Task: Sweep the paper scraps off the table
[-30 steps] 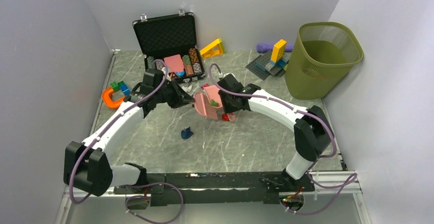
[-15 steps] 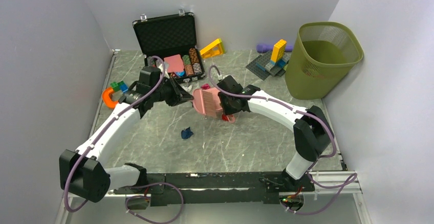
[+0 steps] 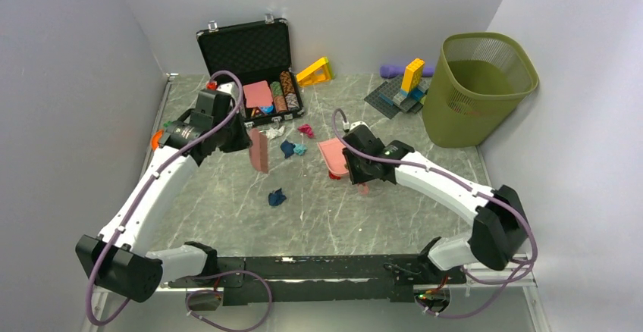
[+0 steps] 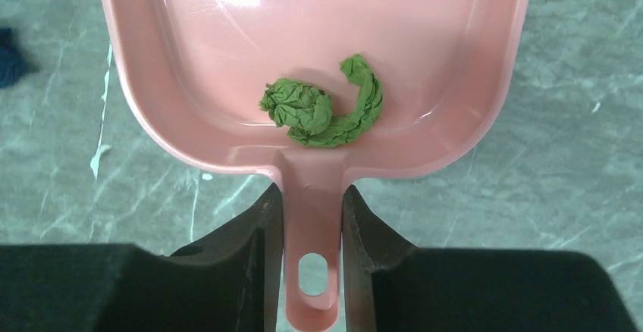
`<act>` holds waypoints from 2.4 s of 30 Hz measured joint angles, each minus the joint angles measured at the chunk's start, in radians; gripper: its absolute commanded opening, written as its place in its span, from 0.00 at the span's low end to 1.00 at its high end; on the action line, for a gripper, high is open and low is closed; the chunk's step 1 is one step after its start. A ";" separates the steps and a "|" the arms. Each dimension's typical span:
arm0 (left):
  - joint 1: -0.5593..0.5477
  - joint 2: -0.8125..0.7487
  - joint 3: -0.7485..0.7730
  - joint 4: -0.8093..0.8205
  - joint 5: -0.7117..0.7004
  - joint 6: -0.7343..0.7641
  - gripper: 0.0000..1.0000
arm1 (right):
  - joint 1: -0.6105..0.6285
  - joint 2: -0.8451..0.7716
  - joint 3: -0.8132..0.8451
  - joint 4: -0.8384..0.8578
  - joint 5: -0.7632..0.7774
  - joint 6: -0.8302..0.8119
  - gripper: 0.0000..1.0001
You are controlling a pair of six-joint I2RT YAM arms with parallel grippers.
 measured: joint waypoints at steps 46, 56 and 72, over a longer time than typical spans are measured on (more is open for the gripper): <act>-0.252 0.089 0.053 -0.001 -0.272 -0.057 0.00 | -0.011 -0.203 -0.058 -0.085 0.072 0.050 0.00; -0.250 0.447 0.309 0.078 -0.475 0.456 0.00 | -0.011 -0.201 -0.052 -0.085 0.061 0.039 0.00; -0.294 0.671 0.261 0.312 -0.531 0.857 0.00 | -0.021 -0.201 -0.032 -0.091 0.061 0.021 0.00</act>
